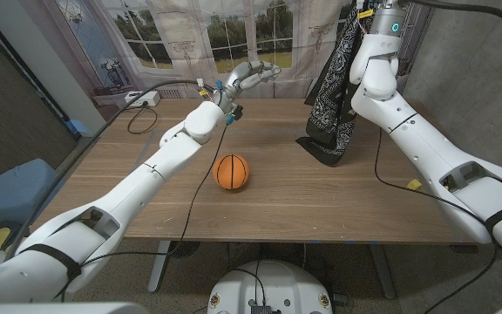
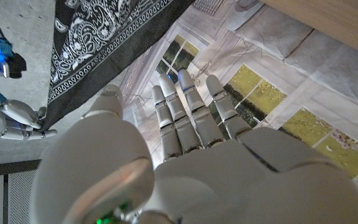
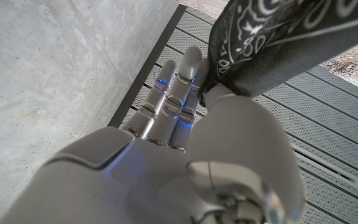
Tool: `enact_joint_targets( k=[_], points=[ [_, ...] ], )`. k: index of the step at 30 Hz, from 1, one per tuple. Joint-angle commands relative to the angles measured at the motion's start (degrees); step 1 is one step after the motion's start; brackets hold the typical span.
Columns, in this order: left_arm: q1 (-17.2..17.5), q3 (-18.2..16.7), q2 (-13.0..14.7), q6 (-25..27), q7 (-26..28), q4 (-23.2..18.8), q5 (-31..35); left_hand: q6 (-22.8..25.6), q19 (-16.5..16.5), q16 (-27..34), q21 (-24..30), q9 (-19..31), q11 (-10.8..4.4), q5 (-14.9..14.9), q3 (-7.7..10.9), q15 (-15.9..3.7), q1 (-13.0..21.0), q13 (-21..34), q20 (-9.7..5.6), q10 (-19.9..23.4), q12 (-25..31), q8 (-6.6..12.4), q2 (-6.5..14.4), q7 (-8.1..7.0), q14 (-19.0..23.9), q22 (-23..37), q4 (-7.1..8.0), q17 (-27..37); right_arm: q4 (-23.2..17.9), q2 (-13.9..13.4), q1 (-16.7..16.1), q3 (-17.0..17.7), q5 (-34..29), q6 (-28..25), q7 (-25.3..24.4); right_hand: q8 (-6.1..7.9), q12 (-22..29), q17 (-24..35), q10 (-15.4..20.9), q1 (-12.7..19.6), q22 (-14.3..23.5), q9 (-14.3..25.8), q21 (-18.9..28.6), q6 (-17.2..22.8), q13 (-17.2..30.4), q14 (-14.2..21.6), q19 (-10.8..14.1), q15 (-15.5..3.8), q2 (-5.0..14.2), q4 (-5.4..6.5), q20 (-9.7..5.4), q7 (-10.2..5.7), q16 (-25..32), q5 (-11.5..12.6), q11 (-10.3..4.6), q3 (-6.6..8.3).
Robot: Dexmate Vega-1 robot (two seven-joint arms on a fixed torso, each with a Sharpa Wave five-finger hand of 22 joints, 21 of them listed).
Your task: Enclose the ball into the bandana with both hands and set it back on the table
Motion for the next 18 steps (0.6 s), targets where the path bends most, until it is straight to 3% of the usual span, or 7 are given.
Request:
enact_joint_targets(
  k=[1, 5, 12, 16, 18],
  points=[
    [-1.88, 2.75, -1.25, -3.20, -7.99, 6.30, -3.63, -1.57, -0.23, 0.56, -0.24, -0.30, 0.66, 0.48, 0.43, -3.70, 1.01, -0.73, -0.02, -2.00, -1.60, -1.21, 0.36, -0.32, -1.10, 0.08, -0.88, -0.23, 12.13, 3.62, 9.34, -2.71, 5.88, 6.65, -6.28, -0.35, -0.08, 0.16, 6.98, 0.70, -0.14, 0.12, 0.52, 1.22, 0.20, 0.27, -0.30, -4.17, 0.14, -0.41, -0.78, 0.92, -0.15, 0.40, -6.72, 0.21],
    [-1.89, 3.25, -1.99, -2.15, -8.90, 7.65, -4.69, -4.12, -0.57, 0.72, -0.50, -0.68, 1.07, 0.60, 0.64, -3.32, 1.50, -1.78, 0.12, -4.30, -3.63, -2.86, 0.48, -0.20, -2.38, 0.11, -1.39, -0.45, 13.06, 3.10, 10.40, -3.04, 7.38, 8.58, -8.13, -0.37, -0.17, 0.12, 7.05, 0.70, -0.30, 0.08, 0.76, 1.45, 0.10, 0.30, -0.36, -4.19, 0.14, -0.47, -0.77, 1.05, -0.32, 0.50, -6.71, 0.14],
    [-1.53, 3.42, -2.94, -2.15, -8.30, 8.78, -5.25, -3.15, 0.14, 1.52, -0.33, -0.87, 1.29, 0.72, 1.16, -3.41, 2.09, -2.61, 0.06, -3.25, -4.10, -2.99, 1.41, 0.43, -1.73, 0.14, -1.68, -0.50, 11.39, 1.57, 9.99, -2.66, 9.50, 9.68, -8.80, -0.48, -0.18, 0.32, 7.06, 0.71, -0.52, 0.04, 1.10, 1.56, 0.23, 0.43, -0.51, -4.19, 0.12, -0.59, -0.81, 0.94, -0.39, 0.66, -6.82, 0.05],
    [-0.23, 2.45, -3.27, -1.67, -3.23, 7.36, -3.71, -1.37, 0.67, 2.58, -0.14, -1.01, 1.53, 0.86, 2.84, -3.37, 3.69, -3.61, 0.31, -1.79, -4.58, -2.91, 4.52, 0.83, -0.66, 0.22, -2.05, -0.29, 9.26, 0.45, 8.76, -1.61, 10.96, 10.66, -9.12, -0.59, -0.28, 0.42, 7.17, 0.68, -0.67, 0.05, 1.38, 1.56, 0.13, 0.55, -0.63, -4.18, 0.13, -0.64, -0.90, 0.88, -0.47, 0.77, -6.86, -0.04],
    [1.14, 1.87, -3.37, -0.17, 2.68, 5.14, -0.69, -0.87, 1.16, 2.88, 0.07, -1.06, 1.49, 0.83, 3.75, -3.35, 4.76, -4.09, 0.34, -0.99, -4.77, -3.02, 5.75, 0.97, -0.27, 0.25, -2.56, -0.36, 7.65, -0.16, 7.66, -0.70, 11.78, 11.04, -9.36, -0.62, -0.27, 0.56, 7.12, 0.67, -0.72, 0.05, 1.46, 1.55, 0.23, 0.67, -0.69, -4.18, 0.11, -0.66, -0.89, 0.92, -0.40, 0.81, -6.78, -0.07]
  ],
)
